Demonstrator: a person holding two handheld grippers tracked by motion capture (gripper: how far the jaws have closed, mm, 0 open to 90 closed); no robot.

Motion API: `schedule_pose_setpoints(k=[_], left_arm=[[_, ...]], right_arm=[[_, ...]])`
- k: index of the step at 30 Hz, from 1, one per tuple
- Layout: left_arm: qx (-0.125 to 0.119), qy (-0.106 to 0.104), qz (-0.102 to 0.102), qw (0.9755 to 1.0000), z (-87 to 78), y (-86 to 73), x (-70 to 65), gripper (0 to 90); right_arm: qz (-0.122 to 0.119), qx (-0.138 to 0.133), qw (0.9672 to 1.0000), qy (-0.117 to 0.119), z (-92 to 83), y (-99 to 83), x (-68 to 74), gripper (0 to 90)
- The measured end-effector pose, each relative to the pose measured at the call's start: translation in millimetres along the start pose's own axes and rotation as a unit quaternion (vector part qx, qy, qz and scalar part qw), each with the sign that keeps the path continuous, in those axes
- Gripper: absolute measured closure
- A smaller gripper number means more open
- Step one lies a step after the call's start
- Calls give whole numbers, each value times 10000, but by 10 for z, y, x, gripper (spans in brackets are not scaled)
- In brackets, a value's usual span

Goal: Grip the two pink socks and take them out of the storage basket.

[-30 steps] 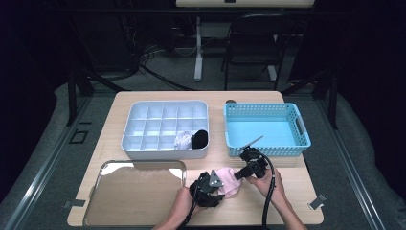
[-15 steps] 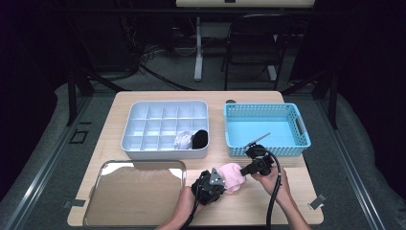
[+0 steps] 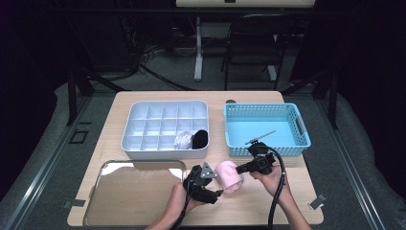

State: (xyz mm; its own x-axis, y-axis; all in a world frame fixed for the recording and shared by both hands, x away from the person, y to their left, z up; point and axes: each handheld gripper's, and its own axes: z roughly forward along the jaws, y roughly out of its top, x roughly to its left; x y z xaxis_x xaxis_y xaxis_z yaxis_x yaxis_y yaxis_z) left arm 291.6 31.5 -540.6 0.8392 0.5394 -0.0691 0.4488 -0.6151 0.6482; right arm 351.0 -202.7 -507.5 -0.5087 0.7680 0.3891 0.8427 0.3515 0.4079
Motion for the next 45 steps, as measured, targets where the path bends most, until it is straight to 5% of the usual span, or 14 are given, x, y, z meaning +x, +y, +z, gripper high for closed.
schedule_pose_setpoints(k=[2, 8, 15, 20, 24, 29, 35, 42, 45], left_arm=[[18, 25, -48, 10000, -75, -29, 39, 274], [45, 127, -159, 9998, -227, -106, 133, 242], [120, 182, -140, 9997, -231, -121, 105, 234], [124, 156, -97, 9998, -168, -93, 49, 237], [116, 251, -20, 9996, -67, -15, -45, 245], [74, 286, 54, 9995, 80, 115, -161, 275], [194, 420, 190, 9987, 252, 90, -182, 351], [257, 316, 138, 9991, 317, 27, -120, 579], [237, 321, 167, 9991, 309, 18, -115, 662]], right_arm=[[3, -69, 9999, 99, 45, 2, 69, 855], [-357, 338, 9988, 5, 189, 35, 237, 852], [-590, 604, 9964, -59, 378, 54, 364, 792], [-521, 236, 9984, 11, 295, 65, 376, 647], [-444, 62, 9984, -342, 180, 56, 248, 591], [-284, 277, 9950, -912, 268, 33, 139, 533], [-207, 526, 9931, -1029, 389, 34, 83, 511], [-176, 645, 9917, -1103, 450, 22, 90, 543], [-239, 767, 9886, -1275, 462, 17, 93, 585]])
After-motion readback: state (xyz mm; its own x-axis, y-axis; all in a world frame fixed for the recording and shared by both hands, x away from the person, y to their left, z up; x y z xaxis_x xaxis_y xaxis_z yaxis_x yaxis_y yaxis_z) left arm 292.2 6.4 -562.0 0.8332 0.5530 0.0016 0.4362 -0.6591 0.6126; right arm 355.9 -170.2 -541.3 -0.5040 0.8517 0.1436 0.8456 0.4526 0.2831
